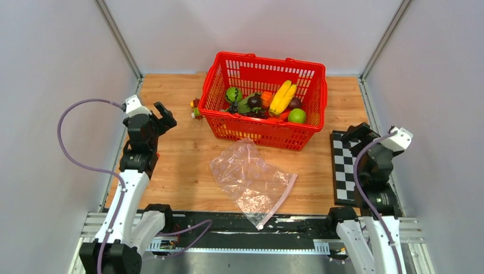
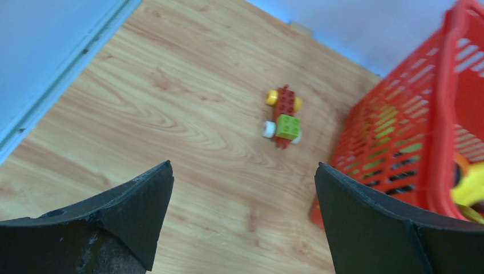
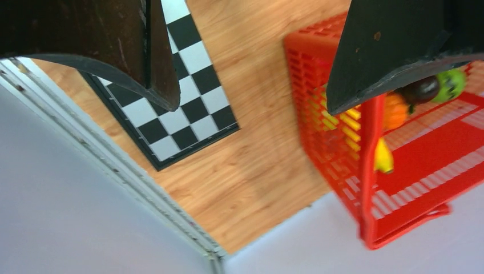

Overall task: Place the food in the zip-top bag and seal the zipper
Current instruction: Move the bin to the center of the board.

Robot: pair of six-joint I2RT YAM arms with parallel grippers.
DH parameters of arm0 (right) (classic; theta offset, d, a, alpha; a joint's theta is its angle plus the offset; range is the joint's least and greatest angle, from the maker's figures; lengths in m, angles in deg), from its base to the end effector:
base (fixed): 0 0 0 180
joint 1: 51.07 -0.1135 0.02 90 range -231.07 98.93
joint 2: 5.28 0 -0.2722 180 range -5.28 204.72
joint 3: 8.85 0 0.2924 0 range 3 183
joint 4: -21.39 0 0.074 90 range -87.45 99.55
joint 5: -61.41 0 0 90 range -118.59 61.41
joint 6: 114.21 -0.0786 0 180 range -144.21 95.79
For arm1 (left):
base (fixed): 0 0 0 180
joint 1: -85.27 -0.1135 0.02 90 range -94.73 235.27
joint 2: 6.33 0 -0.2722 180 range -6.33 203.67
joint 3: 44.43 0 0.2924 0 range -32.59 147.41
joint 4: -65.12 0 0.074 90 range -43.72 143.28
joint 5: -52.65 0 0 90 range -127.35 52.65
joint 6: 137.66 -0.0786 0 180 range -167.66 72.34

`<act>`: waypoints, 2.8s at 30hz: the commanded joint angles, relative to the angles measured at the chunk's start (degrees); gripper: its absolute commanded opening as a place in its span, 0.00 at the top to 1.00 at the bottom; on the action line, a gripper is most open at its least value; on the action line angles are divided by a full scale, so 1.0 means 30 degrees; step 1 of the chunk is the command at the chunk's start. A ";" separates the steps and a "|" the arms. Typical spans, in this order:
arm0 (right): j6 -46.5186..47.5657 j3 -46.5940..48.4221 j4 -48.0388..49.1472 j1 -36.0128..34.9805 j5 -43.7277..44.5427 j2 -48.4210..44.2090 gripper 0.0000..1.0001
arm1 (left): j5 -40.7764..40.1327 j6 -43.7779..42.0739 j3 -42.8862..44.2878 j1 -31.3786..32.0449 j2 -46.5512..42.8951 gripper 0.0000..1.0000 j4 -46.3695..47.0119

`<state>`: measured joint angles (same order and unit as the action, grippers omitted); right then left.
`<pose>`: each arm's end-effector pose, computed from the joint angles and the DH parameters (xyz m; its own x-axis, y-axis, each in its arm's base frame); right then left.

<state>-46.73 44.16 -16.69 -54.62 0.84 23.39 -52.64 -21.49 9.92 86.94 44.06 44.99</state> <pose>0.1880 -0.0270 0.3308 -0.0572 0.3307 -0.9420 0.4810 0.8359 0.2642 0.2825 0.0125 0.3017 -0.1506 -0.4212 -0.8944 -0.3248 0.8756 -0.3577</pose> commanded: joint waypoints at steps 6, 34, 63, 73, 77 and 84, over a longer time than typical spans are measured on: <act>-0.2645 -0.0324 -0.3520 0.0042 -0.7110 -0.3583 0.05 | 0.8016 0.2163 -0.1525 -0.0118 -0.3766 0.00 0.1822; 0.0677 0.5032 0.0295 0.0041 -1.1991 0.6034 0.04 | 1.7336 0.1479 -0.0086 0.3624 0.1566 0.00 0.5175; 0.2138 0.1316 -0.3801 -0.0229 -1.6823 0.5217 0.09 | 1.5362 0.1648 0.9408 0.7221 1.3971 0.00 0.6338; 0.2216 0.4323 -0.5194 -0.0226 -1.4211 0.1726 0.05 | 1.1789 -0.1839 0.5238 0.7209 0.8736 0.00 0.3721; 0.1405 0.3341 -0.4834 -0.0249 -1.4444 -0.1014 0.08 | 1.0923 -0.2703 0.3161 0.7206 0.5488 0.00 0.2972; -0.0804 -0.0006 -0.5762 -0.0222 -1.9812 -0.4809 0.27 | 1.2025 -0.2285 -0.1841 0.7235 0.2344 0.00 0.2496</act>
<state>-43.78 49.93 -30.94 -55.06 -49.56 12.50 -17.53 -27.63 10.33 108.71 52.52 54.73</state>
